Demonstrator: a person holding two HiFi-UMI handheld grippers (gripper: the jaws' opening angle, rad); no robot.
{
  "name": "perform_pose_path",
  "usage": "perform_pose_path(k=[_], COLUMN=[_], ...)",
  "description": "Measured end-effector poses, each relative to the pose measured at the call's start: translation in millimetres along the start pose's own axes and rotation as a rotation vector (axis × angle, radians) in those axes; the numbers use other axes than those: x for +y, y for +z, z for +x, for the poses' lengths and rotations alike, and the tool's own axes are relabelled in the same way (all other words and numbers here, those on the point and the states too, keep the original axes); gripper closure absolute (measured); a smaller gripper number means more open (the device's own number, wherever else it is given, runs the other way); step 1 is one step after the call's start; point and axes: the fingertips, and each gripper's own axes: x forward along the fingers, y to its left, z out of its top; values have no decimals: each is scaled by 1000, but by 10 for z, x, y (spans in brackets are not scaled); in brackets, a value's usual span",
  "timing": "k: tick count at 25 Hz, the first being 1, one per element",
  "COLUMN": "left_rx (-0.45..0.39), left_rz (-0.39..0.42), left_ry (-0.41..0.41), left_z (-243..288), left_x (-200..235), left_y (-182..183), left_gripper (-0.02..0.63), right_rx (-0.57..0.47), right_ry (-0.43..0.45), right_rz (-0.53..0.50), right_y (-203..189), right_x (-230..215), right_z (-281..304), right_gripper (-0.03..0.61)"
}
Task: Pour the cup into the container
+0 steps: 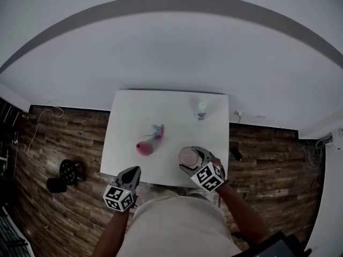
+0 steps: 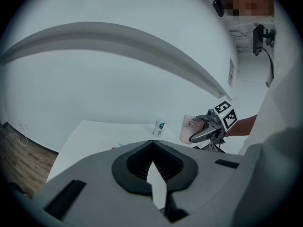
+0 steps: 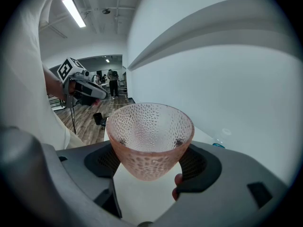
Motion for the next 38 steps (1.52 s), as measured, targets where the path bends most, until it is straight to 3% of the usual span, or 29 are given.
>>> perform_pose_path(k=[38], left_rx=[70], left_rz=[-14], left_ry=[-16], left_z=[31], left_x=[-78], left_y=[-99], left_gripper=[603], right_rx=[79], right_ry=[64], right_rz=[22], right_y=[-385], right_x=[120], right_z=[359], right_gripper=[210])
